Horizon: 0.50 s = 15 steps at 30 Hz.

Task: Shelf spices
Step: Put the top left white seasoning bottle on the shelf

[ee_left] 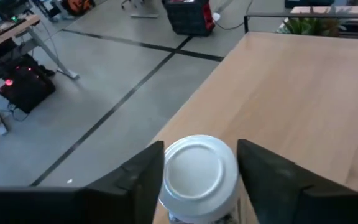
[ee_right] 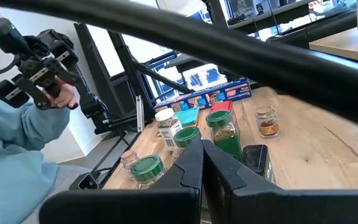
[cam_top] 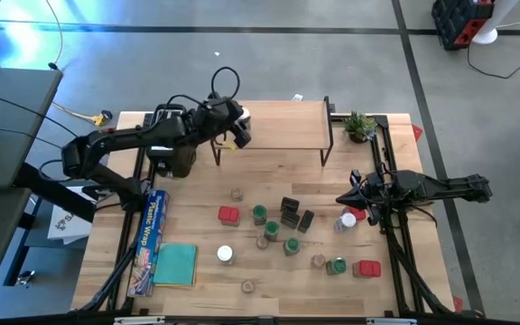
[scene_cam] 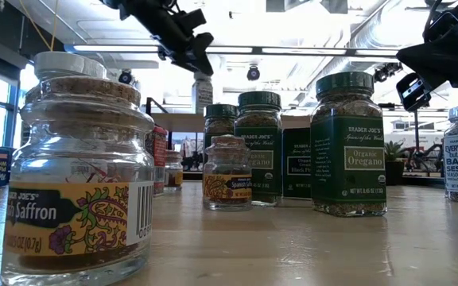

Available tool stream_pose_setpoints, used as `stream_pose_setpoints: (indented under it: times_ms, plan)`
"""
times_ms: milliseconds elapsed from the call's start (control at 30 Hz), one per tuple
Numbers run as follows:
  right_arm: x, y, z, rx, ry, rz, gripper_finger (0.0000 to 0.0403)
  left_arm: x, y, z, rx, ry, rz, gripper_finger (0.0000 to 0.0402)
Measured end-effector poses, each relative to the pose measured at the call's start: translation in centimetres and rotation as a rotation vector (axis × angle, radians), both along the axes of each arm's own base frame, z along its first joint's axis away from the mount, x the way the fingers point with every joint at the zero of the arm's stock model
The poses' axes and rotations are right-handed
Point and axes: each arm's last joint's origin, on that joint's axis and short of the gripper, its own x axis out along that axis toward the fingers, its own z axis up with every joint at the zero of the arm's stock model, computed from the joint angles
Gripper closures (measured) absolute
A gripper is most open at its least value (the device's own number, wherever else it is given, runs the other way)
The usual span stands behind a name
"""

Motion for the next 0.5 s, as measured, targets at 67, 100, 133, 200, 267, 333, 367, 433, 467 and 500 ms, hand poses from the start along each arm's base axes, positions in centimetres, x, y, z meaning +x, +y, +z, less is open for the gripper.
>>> stream_pose_setpoints:
  times_ms: [67,100,133,200,267,333,367,433,467,500]
  plan:
    - [0.0,0.0,0.0,0.000,0.000,0.000,0.0403,-0.4,0.0,0.4,0.009,0.006,-0.022,0.0242]
    - [0.0,0.0,0.0,0.000,0.000,0.000,0.0403,-0.6,0.0,0.6,0.015,0.010,-0.038,0.0254]
    - [0.0,0.0,0.0,0.000,0.000,0.000,0.0403,-0.8,0.0,0.9,0.023,0.013,-0.054,0.0266]
    - [0.0,0.0,0.0,0.000,0.000,0.000,0.0403,-1.3,0.1,1.2,0.034,0.028,-0.082,0.0286]
    - [0.0,0.0,0.0,0.000,0.000,0.000,0.0403,-1.8,0.3,1.5,0.036,0.033,-0.098,0.0303]
    - [0.0,0.0,0.0,0.000,0.000,0.000,0.0403,-2.1,0.4,1.8,0.030,0.026,-0.112,0.0316]
    - [0.0,0.0,0.0,0.000,0.000,0.000,0.0403,-2.3,0.5,1.9,0.027,0.020,-0.113,0.0320]
    - [0.0,0.0,0.0,0.000,0.000,0.000,0.0403,-2.5,0.6,2.0,0.022,0.013,-0.114,0.0324]
    - [0.0,0.0,0.0,0.000,0.000,0.000,0.0403,-2.5,0.5,2.1,0.019,0.010,-0.123,0.0323]
    - [0.0,0.0,0.0,0.000,0.000,0.000,0.0403,-2.5,0.5,2.1,0.013,0.007,-0.137,0.0318]
